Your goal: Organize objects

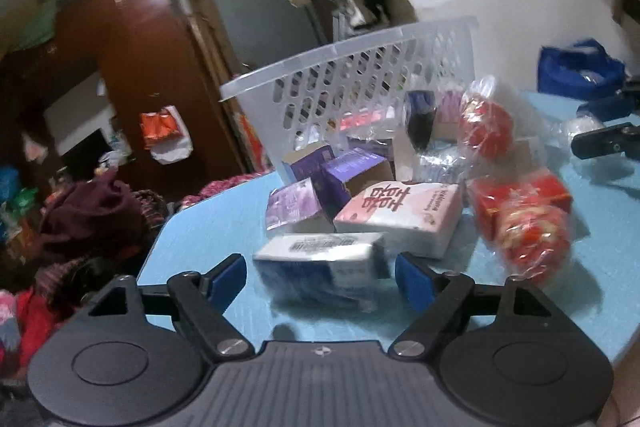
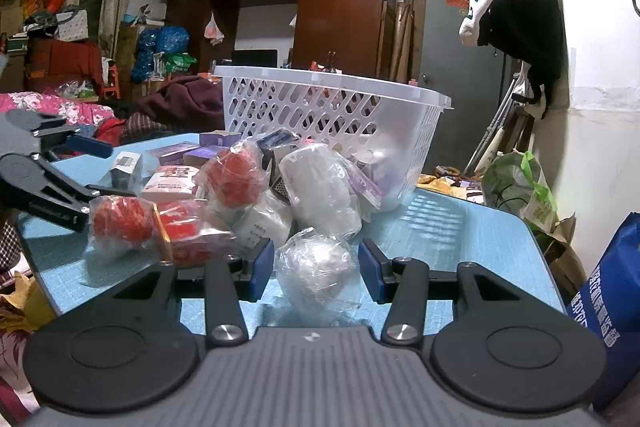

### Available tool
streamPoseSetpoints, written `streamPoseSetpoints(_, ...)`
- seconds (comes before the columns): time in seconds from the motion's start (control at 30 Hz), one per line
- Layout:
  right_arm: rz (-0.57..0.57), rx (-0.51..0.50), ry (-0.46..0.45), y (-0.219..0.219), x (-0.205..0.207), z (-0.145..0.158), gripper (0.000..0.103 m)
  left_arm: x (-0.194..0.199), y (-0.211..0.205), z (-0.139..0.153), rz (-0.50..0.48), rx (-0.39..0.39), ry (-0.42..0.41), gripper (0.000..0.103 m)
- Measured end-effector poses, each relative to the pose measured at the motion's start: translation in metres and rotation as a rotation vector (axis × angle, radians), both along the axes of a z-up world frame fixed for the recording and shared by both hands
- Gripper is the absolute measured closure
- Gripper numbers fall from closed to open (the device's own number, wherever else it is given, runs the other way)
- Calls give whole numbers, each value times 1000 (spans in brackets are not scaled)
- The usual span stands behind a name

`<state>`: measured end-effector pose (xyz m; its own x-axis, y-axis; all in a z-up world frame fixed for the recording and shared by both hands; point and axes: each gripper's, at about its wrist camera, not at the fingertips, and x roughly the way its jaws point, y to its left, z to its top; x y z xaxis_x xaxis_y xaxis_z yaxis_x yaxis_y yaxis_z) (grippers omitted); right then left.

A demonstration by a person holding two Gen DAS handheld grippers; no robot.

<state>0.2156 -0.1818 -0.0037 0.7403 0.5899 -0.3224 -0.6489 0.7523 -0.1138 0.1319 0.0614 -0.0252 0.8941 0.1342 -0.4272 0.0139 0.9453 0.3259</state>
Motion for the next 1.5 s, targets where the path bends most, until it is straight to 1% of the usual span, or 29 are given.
streamPoseSetpoints(0.07, -2, -1, 0, 0, 0, 0, 52, 8, 9, 6, -23, -50, 57, 18)
streamPoseSetpoints(0.1, 1, -2, 3, 0, 0, 0, 52, 10, 12, 7, -30, -68, 70, 18)
streamPoseSetpoints(0.13, 0, -4, 0, 0, 0, 0, 52, 13, 16, 7, -30, -91, 77, 21)
streamPoseSetpoints(0.23, -4, 2, -1, -1, -1, 0, 52, 7, 21, 7, -30, -139, 51, 22)
streamPoseSetpoints(0.33, -8, 31, 0, -6, -1, 1, 52, -10, 23, 11, -54, -196, -21, 22)
streamPoseSetpoints(0.4, -14, 84, -4, -12, -3, 6, 52, -20, 22, 20, -60, -217, -81, 22)
streamPoseSetpoints(0.47, -11, 162, -22, -20, -5, 21, 53, -26, 21, 37, -66, -240, -161, 22)
streamPoseSetpoints(0.5, -17, 192, -43, -20, -7, 33, 53, -25, 22, 49, -73, -258, -201, 22)
streamPoseSetpoints(0.53, -26, 210, -86, -16, -9, 49, 53, -21, 21, 62, -86, -283, -241, 22)
streamPoseSetpoints(0.6, -14, 224, -186, -1, -9, 81, 53, 2, 17, 97, -118, -313, -298, 22)
streamPoseSetpoints(0.63, -14, 225, -218, 10, -3, 99, 53, 18, 15, 112, -122, -315, -309, 22)
streamPoseSetpoints(0.67, -24, 201, -235, 24, 10, 116, 53, 38, 12, 127, -120, -318, -308, 22)
streamPoseSetpoints(0.7, -41, 167, -234, 39, 24, 128, 53, 56, 10, 138, -111, -325, -292, 22)
streamPoseSetpoints(0.73, -50, 140, -212, 53, 42, 137, 53, 77, 9, 146, -102, -346, -270, 23)
streamPoseSetpoints(0.8, -45, 124, -146, 73, 77, 144, 52, 111, 10, 151, -84, -369, -219, 22)
streamPoseSetpoints(0.87, -37, 82, -98, 88, 100, 141, 43, 137, 15, 147, -56, -402, -181, 21)
streamPoseSetpoints(0.9, -51, 53, -93, 96, 107, 139, 26, 147, 19, 143, -41, -423, -164, 20)
streamPoseSetpoints(0.93, -79, 38, -109, 100, 109, 138, 6, 154, 23, 139, -25, -446, -139, 19)
streamPoseSetpoints(0.97, -98, 34, -127, 99, 108, 136, 0, 157, 28, 134, -9, -472, -127, 19)
streamPoseSetpoints(1.03, -86, 44, -115, 91, 99, 134, 0, 146, 34, 128, -10, -493, -127, 19)
streamPoseSetpoints(1.1, -51, 89, -118, 73, 80, 131, 0, 114, 31, 122, -45, -447, -161, 18)
streamPoseSetpoints(1.17, -35, 124, -122, 54, 58, 121, 0, 77, 28, 111, -88, -444, -180, 8)
streamPoseSetpoints(1.2, -32, 128, -100, 47, 52, 115, 0, 57, 25, 102, -118, -456, -172, 7)
streamPoseSetpoints(1.27, -8, 109, -10, 39, 48, 95, 0, 25, 19, 81, -148, -472, -165, 7)
streamPoseSetpoints(1.33, 12, 81, 66, 33, 50, 74, 0, -8, 7, 56, -177, -439, -177, 7)
streamPoseSetpoints(1.37, 9, 52, 103, 33, 51, 65, 0, -23, -1, 43, -174, -411, -175, 7)
streamPoseSetpoints(1.4, 7, 39, 117, 31, 52, 58, 0, -33, -6, 33, -176, -397, -173, 7)
streamPoseSetpoints(1.47, -6, 36, 114, 28, 52, 51, 0, -43, -16, 17, -208, -408, -146, 7)
streamPoseSetpoints(1.5, -7, 35, 113, 28, 52, 50, 3, -42, -21, 11, -220, -412, -125, 7)
